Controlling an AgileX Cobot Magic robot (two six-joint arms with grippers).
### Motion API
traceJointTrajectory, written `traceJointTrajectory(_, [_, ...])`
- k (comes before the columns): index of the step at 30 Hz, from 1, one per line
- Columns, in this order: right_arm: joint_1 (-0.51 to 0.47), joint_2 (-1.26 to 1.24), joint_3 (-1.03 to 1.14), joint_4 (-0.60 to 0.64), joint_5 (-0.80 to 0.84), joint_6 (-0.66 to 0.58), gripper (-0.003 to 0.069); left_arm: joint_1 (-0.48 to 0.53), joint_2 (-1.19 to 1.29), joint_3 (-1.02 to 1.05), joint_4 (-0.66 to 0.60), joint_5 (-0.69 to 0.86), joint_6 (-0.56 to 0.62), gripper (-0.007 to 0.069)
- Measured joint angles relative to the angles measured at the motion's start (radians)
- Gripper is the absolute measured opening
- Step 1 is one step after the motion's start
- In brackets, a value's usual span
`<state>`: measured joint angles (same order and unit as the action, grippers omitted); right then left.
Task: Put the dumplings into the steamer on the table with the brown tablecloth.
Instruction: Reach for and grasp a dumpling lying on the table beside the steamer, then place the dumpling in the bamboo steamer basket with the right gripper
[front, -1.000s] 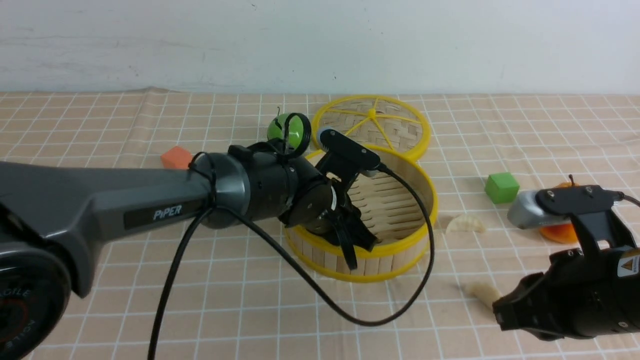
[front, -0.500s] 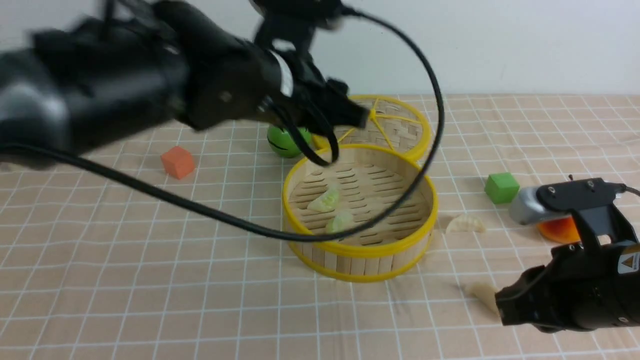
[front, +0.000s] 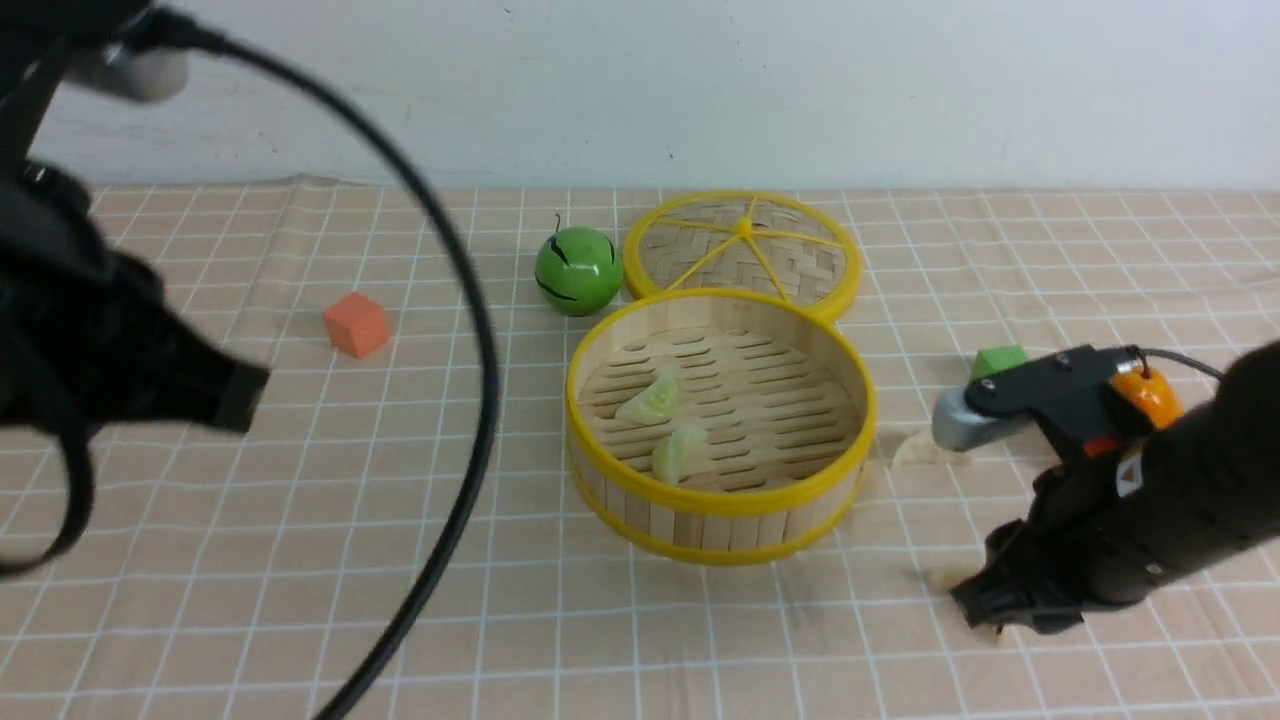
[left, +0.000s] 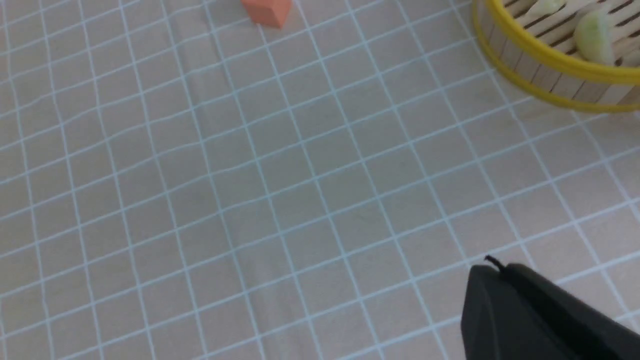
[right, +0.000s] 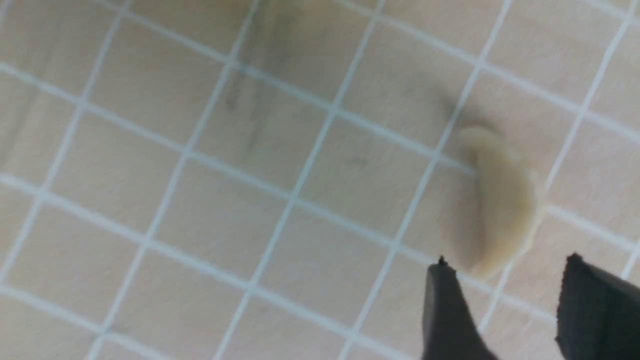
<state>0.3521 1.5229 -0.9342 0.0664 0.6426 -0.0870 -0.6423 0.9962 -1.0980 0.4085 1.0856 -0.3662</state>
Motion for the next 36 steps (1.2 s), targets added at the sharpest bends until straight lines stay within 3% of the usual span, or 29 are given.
traceJointTrajectory(5, [0.000,0.136,-0.066,-0.115,-0.062,0.001,0.0435,0.000,-0.124,0.196,0.076,-0.095,-0.001,-0.0014])
traceJointTrajectory(9, [0.000,0.260,-0.092,-0.153,-0.078,0.002,0.0445,0.000,-0.235,0.322,0.123,-0.121,-0.050,-0.0014])
traceJointTrajectory(12, [0.000,0.305,-0.132,-0.159,-0.026,0.008,0.0348,0.000,-0.356,0.424,0.155,-0.076,-0.125,-0.0014])
traceJointTrajectory(15, [0.000,0.313,-0.172,-0.164,0.062,0.005,0.0198,0.000,-0.459,0.497,0.158,-0.023,-0.185,-0.0014])
traceJointTrajectory(21, [0.000,0.285,-0.353,-0.149,0.198,0.002,0.0197,0.000,-0.662,0.658,0.177,-0.068,-0.332,-0.0014])
traceJointTrajectory(23, [0.000,0.272,-0.471,-0.072,0.182,0.002,0.0197,0.000,-0.764,0.735,0.221,-0.202,-0.371,-0.0014])
traceJointTrajectory(26, [0.012,0.278,-0.569,0.058,0.062,-0.019,0.0197,0.000,-0.851,0.787,0.266,-0.310,-0.383,-0.0014])
traceJointTrajectory(29, [0.037,0.325,-0.612,0.145,-0.117,-0.121,0.0197,0.000,-0.897,0.801,0.289,-0.326,-0.388,-0.0014])
traceJointTrajectory(33, [0.051,0.477,-0.624,0.183,-0.331,-0.226,0.0197,0.000,-0.904,0.801,0.295,-0.325,-0.388,-0.0014])
traceJointTrajectory(36, [0.048,0.558,-0.624,0.190,-0.365,-0.235,0.0197,0.000,-0.904,0.801,0.295,-0.325,-0.388,-0.0014])
